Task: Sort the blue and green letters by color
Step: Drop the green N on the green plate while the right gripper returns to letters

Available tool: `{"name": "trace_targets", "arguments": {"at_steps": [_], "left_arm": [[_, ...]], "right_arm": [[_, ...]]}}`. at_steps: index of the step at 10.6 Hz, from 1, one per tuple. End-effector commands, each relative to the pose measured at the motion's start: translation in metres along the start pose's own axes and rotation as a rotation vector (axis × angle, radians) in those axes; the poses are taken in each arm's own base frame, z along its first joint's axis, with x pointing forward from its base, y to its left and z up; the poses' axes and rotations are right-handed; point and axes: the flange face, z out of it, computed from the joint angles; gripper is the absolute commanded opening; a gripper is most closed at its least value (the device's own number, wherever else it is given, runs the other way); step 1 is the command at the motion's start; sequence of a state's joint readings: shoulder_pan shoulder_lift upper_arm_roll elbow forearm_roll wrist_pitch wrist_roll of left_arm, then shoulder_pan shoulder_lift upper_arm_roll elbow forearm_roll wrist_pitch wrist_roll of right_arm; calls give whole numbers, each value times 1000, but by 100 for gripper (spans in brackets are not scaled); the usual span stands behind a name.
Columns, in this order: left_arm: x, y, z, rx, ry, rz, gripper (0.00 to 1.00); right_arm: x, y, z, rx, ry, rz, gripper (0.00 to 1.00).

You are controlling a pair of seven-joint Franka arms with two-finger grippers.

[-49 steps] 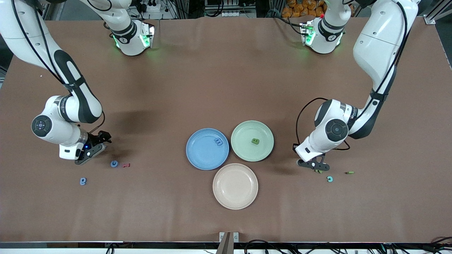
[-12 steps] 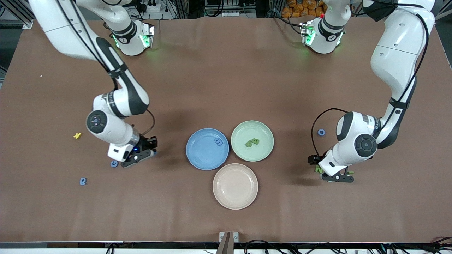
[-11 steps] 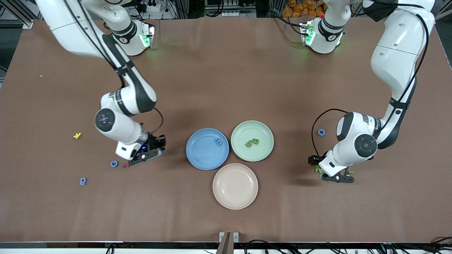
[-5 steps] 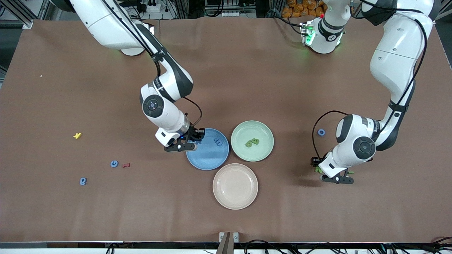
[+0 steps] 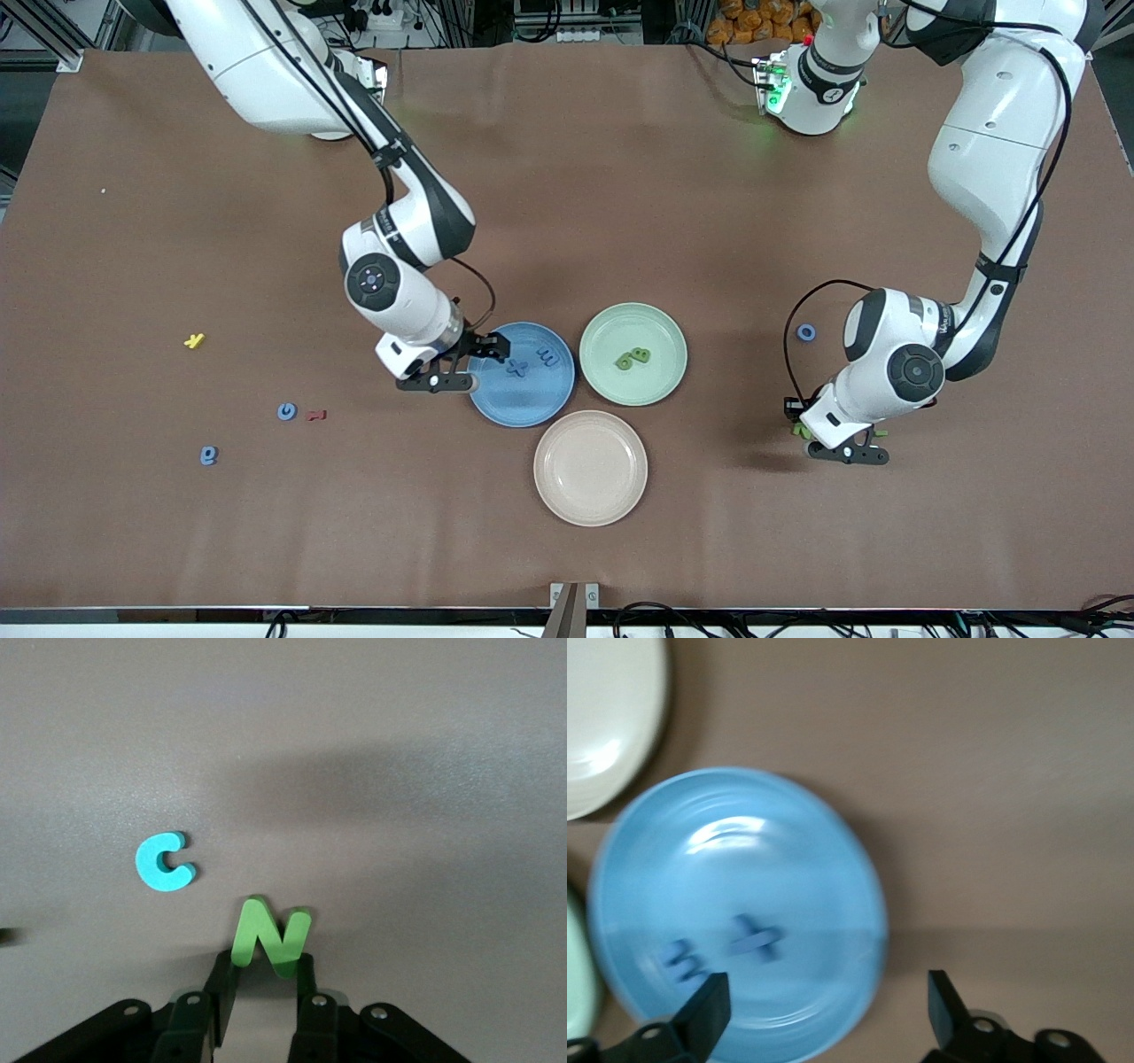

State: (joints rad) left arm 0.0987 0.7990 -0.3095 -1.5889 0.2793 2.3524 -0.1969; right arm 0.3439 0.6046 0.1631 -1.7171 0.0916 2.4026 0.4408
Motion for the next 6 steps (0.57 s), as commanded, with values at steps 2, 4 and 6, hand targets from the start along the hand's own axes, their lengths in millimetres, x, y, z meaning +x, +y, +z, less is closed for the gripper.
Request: {"name": "trace_targets", "arguments": {"at_steps": [2, 4, 6], "left_arm": [[9, 17, -23, 24, 36, 5, 0], [5, 58, -35, 21, 20, -51, 0], [-5, 114, -50, 28, 9, -128, 0]], "right_arm": [[68, 168, -13, -91, -4, -229, 100], [76, 187, -17, -106, 5, -235, 100], [89, 207, -20, -128, 21, -195, 100]]}}
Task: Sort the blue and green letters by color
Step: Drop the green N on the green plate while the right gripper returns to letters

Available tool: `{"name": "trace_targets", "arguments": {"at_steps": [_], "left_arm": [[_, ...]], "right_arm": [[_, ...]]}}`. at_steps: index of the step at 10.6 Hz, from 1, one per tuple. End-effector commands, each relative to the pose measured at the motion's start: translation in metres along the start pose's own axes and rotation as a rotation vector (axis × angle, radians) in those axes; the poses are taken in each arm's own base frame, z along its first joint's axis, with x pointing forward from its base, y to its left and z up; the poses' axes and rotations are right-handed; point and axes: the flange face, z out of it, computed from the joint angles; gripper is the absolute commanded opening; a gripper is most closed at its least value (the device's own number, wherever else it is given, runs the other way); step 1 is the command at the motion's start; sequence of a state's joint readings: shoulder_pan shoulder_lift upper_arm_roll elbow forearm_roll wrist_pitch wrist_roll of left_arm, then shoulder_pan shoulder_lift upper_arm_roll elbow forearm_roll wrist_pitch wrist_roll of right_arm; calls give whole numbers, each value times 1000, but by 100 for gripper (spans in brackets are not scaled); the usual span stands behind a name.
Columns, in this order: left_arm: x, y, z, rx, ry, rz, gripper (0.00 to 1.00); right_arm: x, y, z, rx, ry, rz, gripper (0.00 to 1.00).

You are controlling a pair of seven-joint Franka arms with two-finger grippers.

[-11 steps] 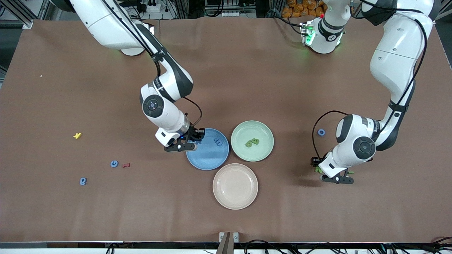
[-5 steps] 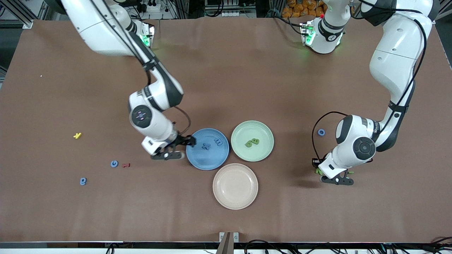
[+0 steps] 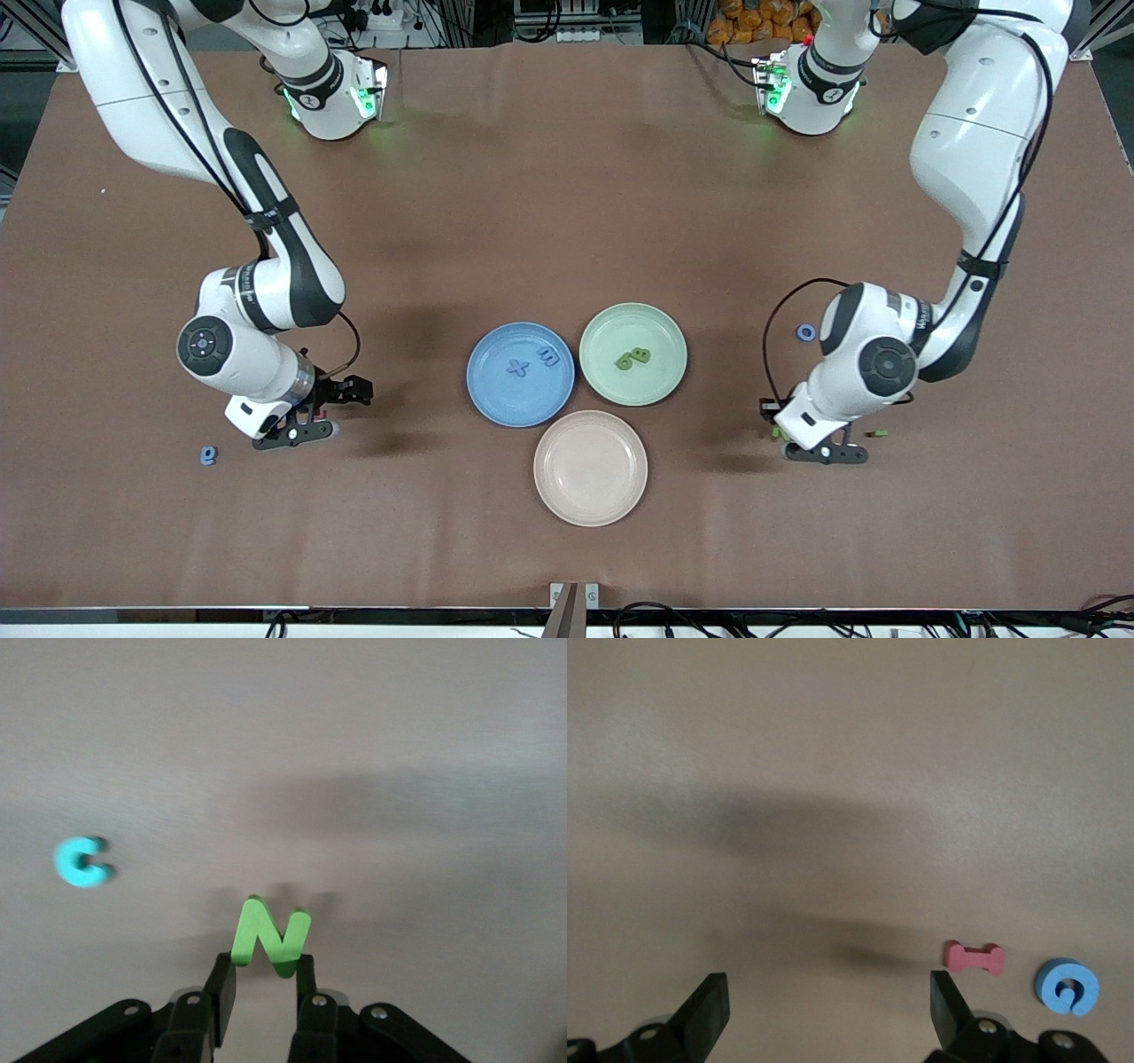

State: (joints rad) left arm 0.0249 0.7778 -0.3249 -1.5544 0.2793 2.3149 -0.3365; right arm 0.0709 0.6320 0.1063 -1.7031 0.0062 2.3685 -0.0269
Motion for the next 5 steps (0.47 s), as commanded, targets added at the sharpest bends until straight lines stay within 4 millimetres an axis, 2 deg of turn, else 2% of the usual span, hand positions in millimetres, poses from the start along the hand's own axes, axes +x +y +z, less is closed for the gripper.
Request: {"name": "trace_targets", "arguments": {"at_steps": [1, 3, 5], "left_arm": [[-24, 84, -33, 44, -23, -105, 0], [-44, 134, -47, 43, -34, -159, 0], [-65, 179, -43, 43, -41, -222, 0]], "right_arm": [[18, 36, -2, -59, 19, 77, 100], [15, 73, -1, -84, 15, 125, 100], [8, 93, 6, -86, -22, 156, 100]]}}
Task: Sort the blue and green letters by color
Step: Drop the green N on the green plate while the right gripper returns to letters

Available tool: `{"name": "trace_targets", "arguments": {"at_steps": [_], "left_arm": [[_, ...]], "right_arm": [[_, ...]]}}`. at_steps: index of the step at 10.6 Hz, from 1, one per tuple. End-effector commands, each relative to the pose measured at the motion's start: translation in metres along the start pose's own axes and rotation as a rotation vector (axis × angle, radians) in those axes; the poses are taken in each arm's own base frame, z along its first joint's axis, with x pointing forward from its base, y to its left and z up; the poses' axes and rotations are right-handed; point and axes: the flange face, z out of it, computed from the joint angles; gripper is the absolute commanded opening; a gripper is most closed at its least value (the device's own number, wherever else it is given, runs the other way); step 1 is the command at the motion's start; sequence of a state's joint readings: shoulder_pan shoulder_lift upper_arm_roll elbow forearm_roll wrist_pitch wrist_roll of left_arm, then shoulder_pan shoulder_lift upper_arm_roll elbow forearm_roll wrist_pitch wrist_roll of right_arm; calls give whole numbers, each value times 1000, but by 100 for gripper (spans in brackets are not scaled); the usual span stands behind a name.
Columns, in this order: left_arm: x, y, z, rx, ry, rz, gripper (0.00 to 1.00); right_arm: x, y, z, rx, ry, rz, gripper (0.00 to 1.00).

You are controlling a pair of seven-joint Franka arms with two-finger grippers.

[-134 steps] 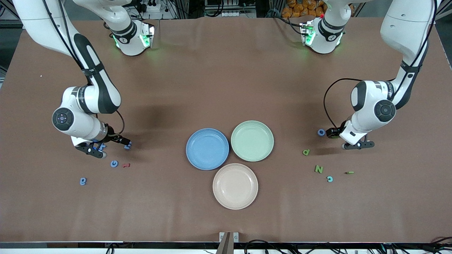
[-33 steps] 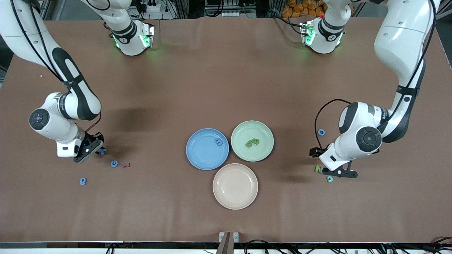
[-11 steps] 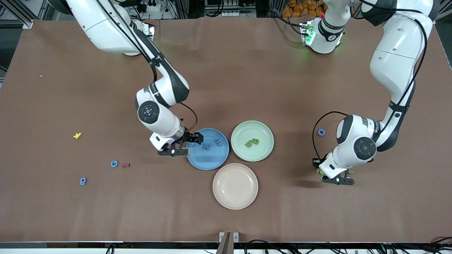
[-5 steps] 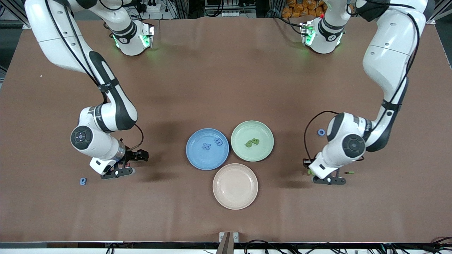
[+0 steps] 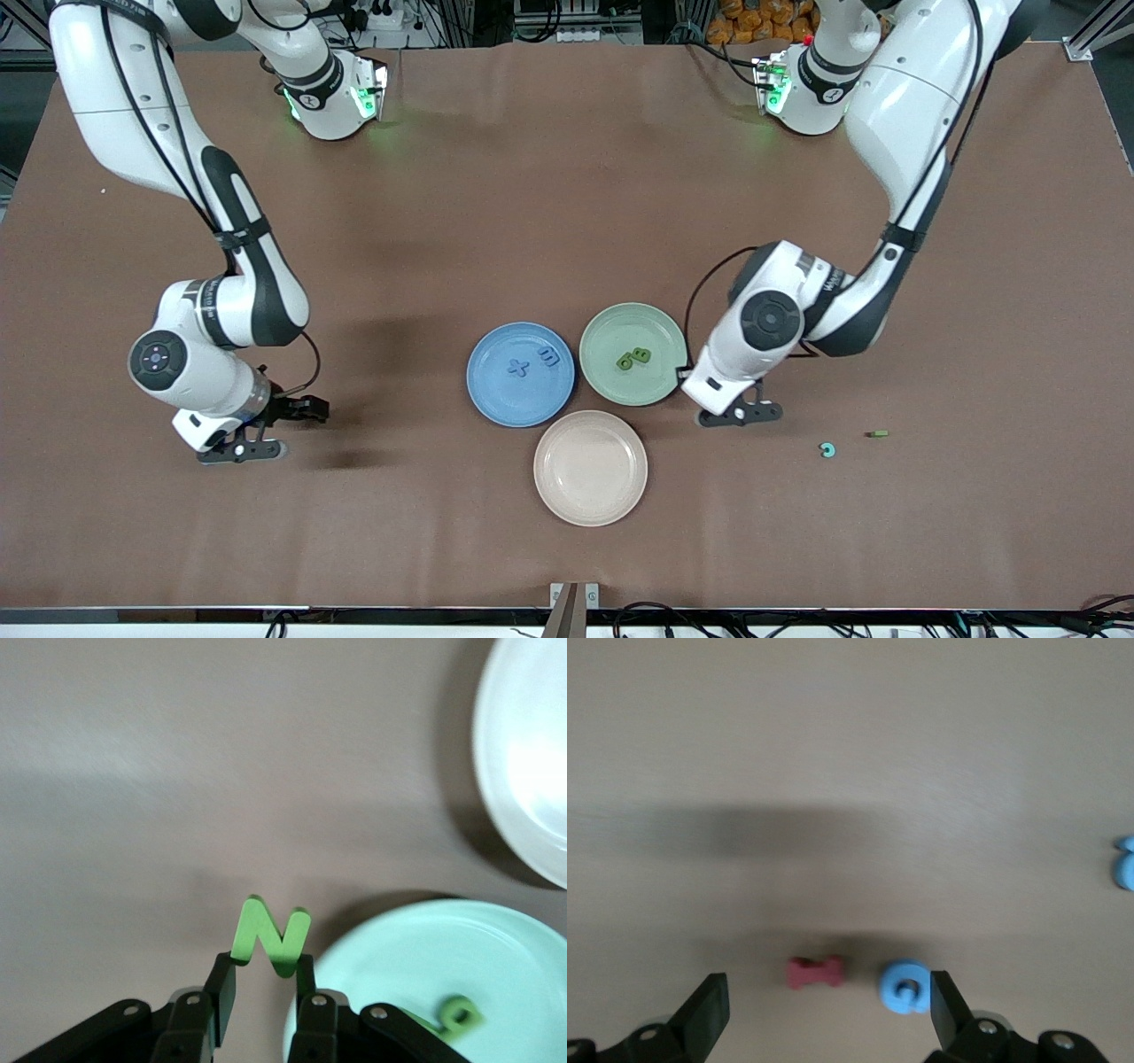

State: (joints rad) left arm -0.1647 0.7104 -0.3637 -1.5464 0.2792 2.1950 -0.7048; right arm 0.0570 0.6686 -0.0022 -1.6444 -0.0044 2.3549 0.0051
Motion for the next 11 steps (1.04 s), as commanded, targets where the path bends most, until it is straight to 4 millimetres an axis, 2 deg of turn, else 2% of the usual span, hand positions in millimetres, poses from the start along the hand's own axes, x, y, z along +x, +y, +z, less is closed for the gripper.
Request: {"name": "trace_targets", "arguments": {"at_steps": [1, 2, 3, 4, 7, 8, 10, 11], "left_arm": [[-43, 56, 0, 19, -8, -94, 0], [-53, 70, 1, 19, -6, -120, 8], [-55, 72, 0, 19, -3, -122, 81], [-53, 71, -5, 27, 13, -111, 100], [-39, 54, -29, 17, 47, -122, 100], [-25, 33, -44, 24, 63, -106, 100], [21, -47, -55, 39, 45, 36, 100], [40, -89, -54, 40, 38, 79, 100]], "right_arm": [[1, 25, 13, -13, -37, 45, 100], [-1, 36, 19, -15, -47, 54, 100], [-2, 51, 25, -16, -55, 70, 100], [-4, 59, 31, -18, -63, 70, 100], [-10, 63, 53, -16, -93, 78, 100], [-11, 63, 56, -16, -96, 78, 100], [-10, 57, 56, -15, -96, 79, 100], [-11, 57, 56, -14, -98, 80, 100]]}}
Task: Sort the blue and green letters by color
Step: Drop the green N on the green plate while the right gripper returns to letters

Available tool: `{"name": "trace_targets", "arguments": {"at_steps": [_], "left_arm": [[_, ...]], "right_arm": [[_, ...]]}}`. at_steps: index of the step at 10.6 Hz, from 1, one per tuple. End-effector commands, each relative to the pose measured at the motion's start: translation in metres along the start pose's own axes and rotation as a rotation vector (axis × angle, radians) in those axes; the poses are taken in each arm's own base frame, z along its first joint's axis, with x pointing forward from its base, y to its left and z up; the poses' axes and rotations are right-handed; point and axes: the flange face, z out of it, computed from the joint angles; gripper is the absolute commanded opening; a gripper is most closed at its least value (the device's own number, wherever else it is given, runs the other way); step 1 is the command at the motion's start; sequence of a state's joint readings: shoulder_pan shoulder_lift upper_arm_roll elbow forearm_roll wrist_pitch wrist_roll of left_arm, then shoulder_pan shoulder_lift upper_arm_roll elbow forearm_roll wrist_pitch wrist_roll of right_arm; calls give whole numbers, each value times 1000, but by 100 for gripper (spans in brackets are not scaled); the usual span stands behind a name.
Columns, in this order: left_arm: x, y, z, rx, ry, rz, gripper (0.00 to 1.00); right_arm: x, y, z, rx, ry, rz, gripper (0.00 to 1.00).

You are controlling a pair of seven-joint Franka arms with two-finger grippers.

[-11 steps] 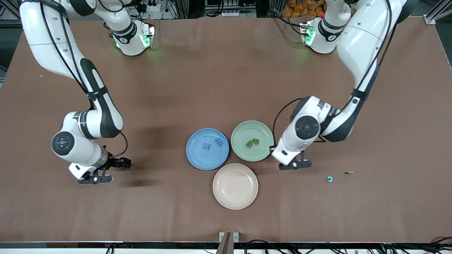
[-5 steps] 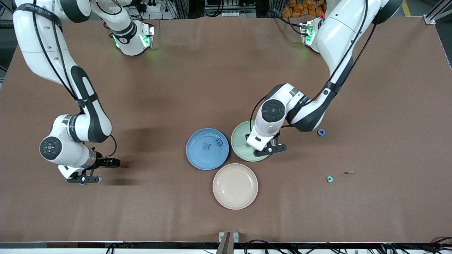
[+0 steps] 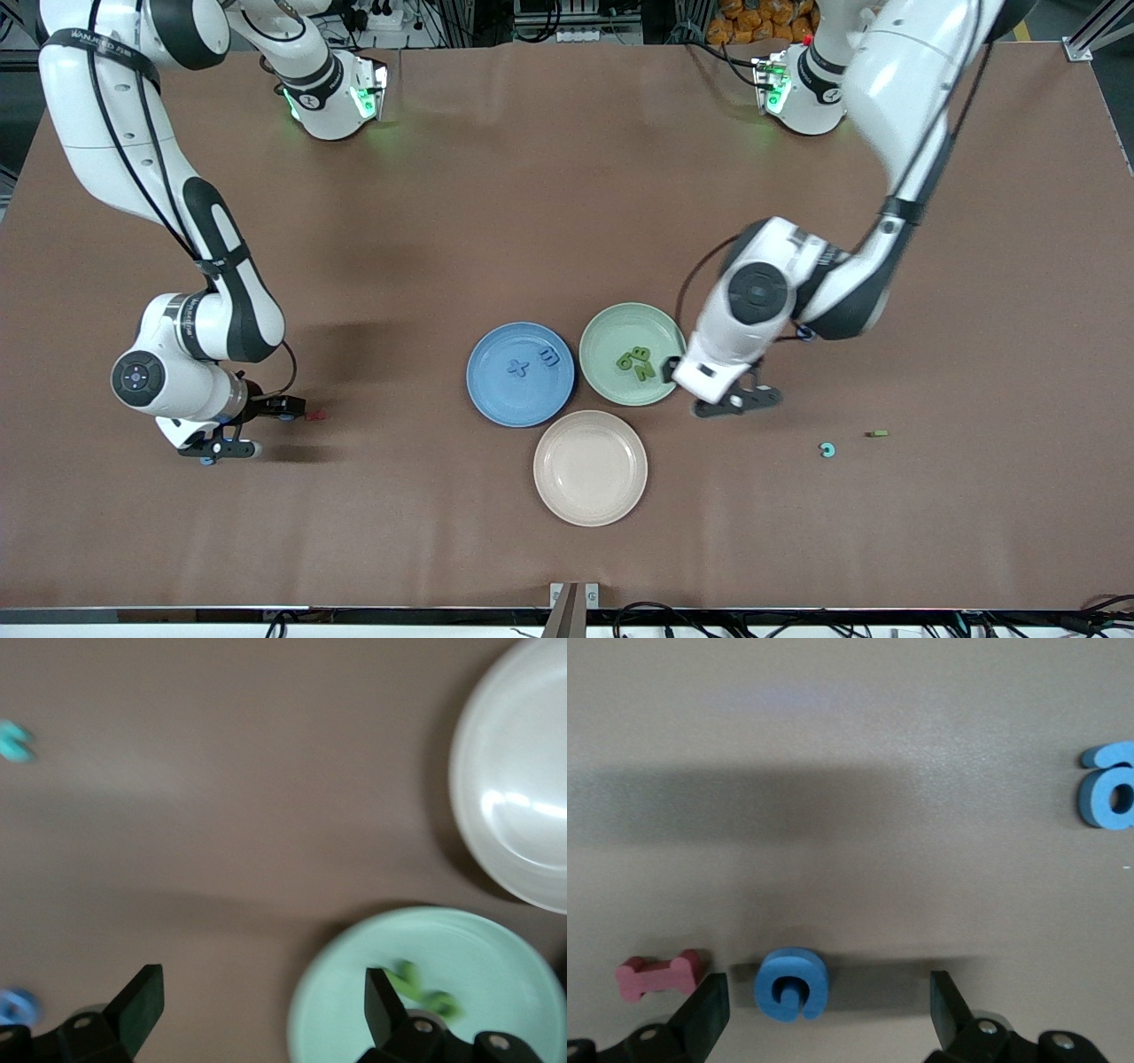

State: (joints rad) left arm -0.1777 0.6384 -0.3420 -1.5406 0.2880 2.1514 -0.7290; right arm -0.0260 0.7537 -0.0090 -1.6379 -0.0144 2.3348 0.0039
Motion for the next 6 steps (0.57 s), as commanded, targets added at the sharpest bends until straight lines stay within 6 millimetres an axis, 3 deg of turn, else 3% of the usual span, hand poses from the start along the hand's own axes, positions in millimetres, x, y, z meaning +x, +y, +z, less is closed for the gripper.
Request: {"name": "trace_targets", "arguments": {"at_steps": [1, 3, 5, 6], "left_arm": [[51, -114, 1, 16, -20, 118, 100], [59, -162, 19, 27, -56, 79, 100], [70, -204, 24, 28, -66, 16, 100], [74, -220, 27, 27, -70, -11, 97]], "right_arm": [[5, -4, -1, -2, 0, 3, 100], [4, -6, 0, 0, -3, 4, 100], [4, -7, 0, 0, -3, -6, 100], [4, -7, 1, 0, -6, -11, 91]]}}
